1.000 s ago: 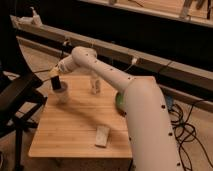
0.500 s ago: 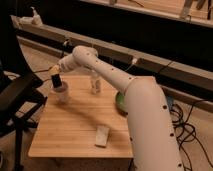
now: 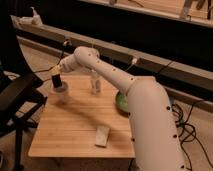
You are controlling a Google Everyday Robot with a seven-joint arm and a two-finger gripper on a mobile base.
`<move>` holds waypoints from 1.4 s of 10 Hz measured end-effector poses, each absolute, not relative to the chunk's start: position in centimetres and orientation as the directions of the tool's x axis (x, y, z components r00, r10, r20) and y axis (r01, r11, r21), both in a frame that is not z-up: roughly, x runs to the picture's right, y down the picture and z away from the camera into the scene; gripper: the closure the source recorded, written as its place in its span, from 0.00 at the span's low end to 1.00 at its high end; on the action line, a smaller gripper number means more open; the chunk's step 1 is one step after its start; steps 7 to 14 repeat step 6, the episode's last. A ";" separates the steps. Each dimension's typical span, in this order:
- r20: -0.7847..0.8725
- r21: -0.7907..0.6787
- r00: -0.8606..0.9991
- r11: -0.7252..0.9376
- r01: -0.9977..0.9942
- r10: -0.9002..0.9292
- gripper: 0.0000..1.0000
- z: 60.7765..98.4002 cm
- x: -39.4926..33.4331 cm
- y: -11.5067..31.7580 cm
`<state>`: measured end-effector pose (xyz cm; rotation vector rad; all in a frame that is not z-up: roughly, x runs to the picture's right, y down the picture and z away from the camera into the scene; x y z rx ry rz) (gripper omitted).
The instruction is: Place the eraser in the ceramic cup
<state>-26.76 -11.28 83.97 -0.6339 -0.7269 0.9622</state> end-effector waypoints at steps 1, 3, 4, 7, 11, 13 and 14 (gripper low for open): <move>0.261 -0.755 0.376 0.430 -0.494 0.889 0.20 84.0 -26.6 -11.2; 0.254 -0.762 0.375 0.423 -0.491 0.891 0.27 84.1 -26.7 -10.9; 0.250 -0.763 0.372 0.418 -0.493 0.894 0.38 84.7 -26.8 -10.4; 0.248 -0.756 0.371 0.419 -0.503 0.895 0.58 85.1 -26.8 -10.4; 0.248 -0.756 0.371 0.419 -0.503 0.895 0.58 85.1 -26.8 -10.4; 0.248 -0.756 0.371 0.419 -0.503 0.895 0.58 85.1 -26.8 -10.4; 0.248 -0.756 0.371 0.419 -0.503 0.895 0.58 85.1 -26.8 -10.4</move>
